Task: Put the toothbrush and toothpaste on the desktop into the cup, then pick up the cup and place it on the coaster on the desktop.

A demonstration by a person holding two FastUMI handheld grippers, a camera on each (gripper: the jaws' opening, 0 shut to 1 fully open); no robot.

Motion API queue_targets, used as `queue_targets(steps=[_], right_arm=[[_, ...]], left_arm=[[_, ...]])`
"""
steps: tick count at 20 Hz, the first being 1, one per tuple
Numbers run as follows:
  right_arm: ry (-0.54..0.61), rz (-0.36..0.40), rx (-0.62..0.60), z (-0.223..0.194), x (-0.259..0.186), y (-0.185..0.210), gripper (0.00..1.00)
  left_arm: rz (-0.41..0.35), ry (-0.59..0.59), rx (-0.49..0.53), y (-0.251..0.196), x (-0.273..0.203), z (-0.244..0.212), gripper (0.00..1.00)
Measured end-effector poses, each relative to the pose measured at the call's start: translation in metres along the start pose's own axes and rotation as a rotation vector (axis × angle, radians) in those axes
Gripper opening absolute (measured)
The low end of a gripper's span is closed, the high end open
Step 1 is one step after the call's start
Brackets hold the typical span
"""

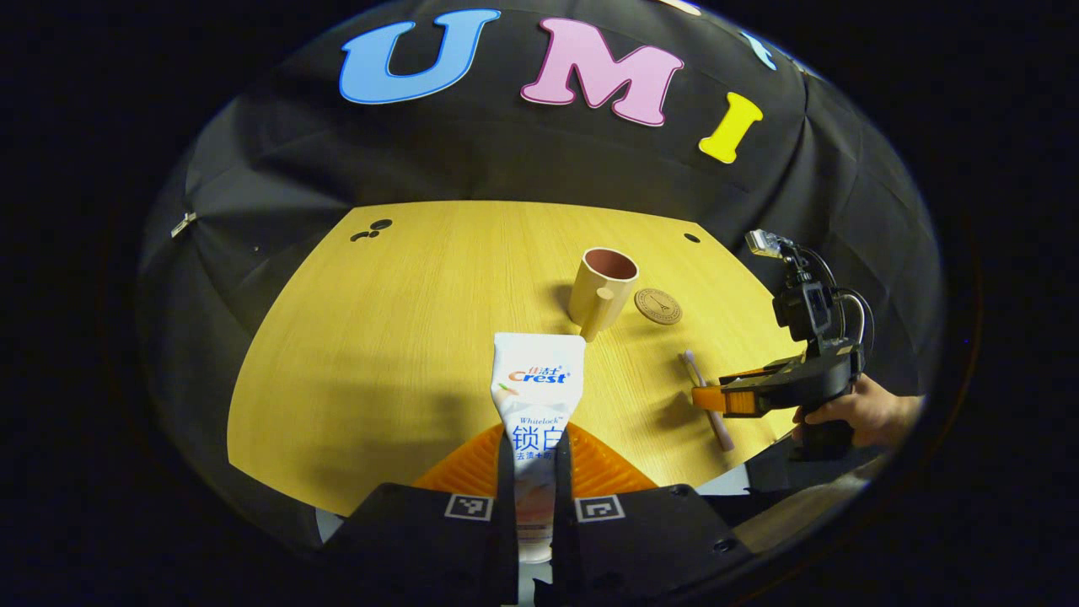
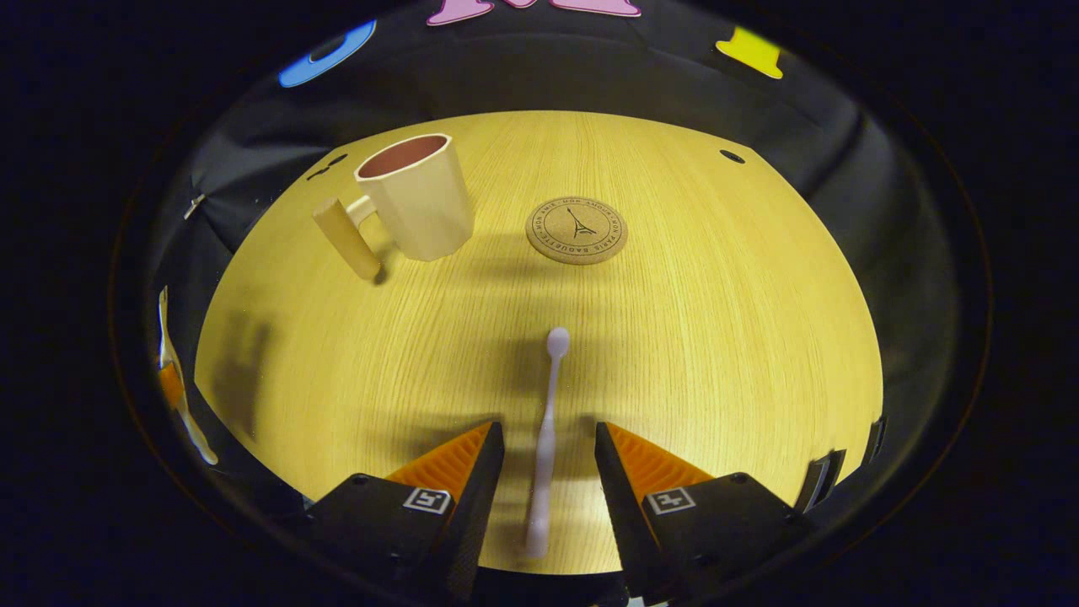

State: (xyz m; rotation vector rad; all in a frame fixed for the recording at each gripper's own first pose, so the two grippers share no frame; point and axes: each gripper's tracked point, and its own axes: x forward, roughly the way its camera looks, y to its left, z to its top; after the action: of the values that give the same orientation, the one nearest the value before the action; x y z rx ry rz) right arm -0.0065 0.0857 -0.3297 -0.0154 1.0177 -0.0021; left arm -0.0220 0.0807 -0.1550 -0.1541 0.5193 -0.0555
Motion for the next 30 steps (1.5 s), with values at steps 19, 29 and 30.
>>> queue_targets(steps=[19,29,30], right_arm=[[0.0,0.109,0.08,0.005,0.004,0.005,0.05],[-0.314,0.459,0.266,0.08,-0.083,0.011,0.05],[-0.333,0.485,0.28,0.085,-0.093,0.008,0.05]], left_arm=[[0.038,-0.11,-0.181,-0.014,-0.023,-0.004,0.21],[-0.122,-0.43,-0.14,-0.063,-0.02,0.154,0.2],[-0.142,-0.446,-0.132,-0.07,-0.014,0.17,0.2]])
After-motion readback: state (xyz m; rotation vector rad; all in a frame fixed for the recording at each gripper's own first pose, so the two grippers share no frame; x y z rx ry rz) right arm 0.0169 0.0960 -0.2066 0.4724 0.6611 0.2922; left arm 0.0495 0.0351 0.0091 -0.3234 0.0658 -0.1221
